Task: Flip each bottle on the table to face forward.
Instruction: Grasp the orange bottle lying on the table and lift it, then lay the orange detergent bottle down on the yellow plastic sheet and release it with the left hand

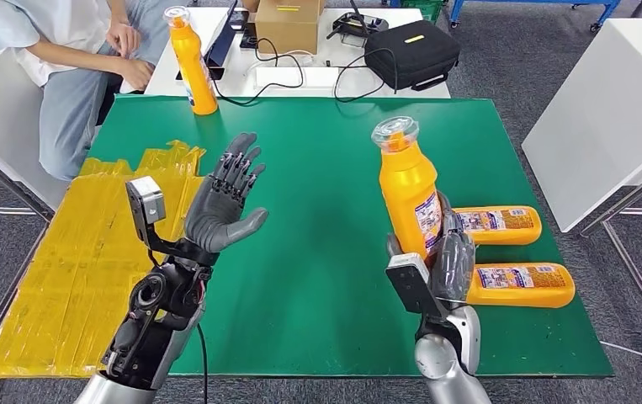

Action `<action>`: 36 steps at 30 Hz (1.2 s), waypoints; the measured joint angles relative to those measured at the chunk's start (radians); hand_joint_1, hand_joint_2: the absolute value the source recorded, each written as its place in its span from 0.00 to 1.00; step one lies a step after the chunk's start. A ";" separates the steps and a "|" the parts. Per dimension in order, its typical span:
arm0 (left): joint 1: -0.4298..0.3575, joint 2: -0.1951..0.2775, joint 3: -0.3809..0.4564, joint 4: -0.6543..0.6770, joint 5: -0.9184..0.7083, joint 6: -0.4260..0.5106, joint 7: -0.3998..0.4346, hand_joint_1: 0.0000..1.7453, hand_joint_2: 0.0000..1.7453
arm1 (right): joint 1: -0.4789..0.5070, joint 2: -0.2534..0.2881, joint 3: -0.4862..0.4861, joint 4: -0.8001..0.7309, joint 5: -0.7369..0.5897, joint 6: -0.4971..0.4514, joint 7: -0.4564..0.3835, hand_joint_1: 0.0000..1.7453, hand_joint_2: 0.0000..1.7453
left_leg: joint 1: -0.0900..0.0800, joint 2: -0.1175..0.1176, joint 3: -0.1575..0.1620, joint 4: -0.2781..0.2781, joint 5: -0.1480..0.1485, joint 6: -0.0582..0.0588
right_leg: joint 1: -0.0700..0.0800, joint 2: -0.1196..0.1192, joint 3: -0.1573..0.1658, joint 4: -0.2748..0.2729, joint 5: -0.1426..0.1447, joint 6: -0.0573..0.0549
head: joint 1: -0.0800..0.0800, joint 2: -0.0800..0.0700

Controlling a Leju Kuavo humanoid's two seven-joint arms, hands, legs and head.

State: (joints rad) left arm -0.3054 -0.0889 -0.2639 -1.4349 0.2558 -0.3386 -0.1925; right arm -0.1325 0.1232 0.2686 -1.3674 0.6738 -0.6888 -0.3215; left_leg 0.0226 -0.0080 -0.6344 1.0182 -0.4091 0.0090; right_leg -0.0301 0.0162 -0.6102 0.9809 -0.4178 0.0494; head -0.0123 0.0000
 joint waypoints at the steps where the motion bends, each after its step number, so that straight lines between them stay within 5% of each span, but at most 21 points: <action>1: -0.001 0.000 -0.007 0.003 0.012 -0.011 0.004 0.00 1.00 | -0.002 0.003 0.000 -0.001 -0.005 0.000 -0.007 1.00 1.00 | 0.000 0.000 0.000 0.000 0.000 0.000 | 0.000 0.000 0.000 0.000 0.000 0.000 | 0.000 0.000; 19: -0.033 0.001 -0.137 0.044 0.044 -0.022 -0.003 0.00 1.00 | -0.016 0.019 0.170 -0.014 0.030 0.093 -0.053 1.00 1.00 | 0.000 0.000 -0.002 0.000 0.000 0.000 | 0.000 0.000 -0.001 0.000 0.000 0.000 | 0.000 0.000; 36: -0.025 0.000 -0.154 -0.005 0.053 0.009 0.002 0.00 1.00 | -0.134 0.064 0.307 0.148 0.101 0.157 -0.011 1.00 1.00 | 0.000 0.000 -0.002 0.000 0.000 0.000 | 0.000 -0.001 -0.002 0.000 0.000 0.000 | 0.000 0.000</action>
State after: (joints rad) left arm -0.3306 -0.0893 -0.4183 -1.4403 0.3083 -0.3295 -0.1903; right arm -0.2664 0.1873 0.5756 -1.2193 0.7751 -0.5316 -0.3327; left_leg 0.0229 -0.0083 -0.6369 1.0182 -0.4089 0.0090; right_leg -0.0300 0.0157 -0.6124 0.9813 -0.4179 0.0493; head -0.0121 0.0000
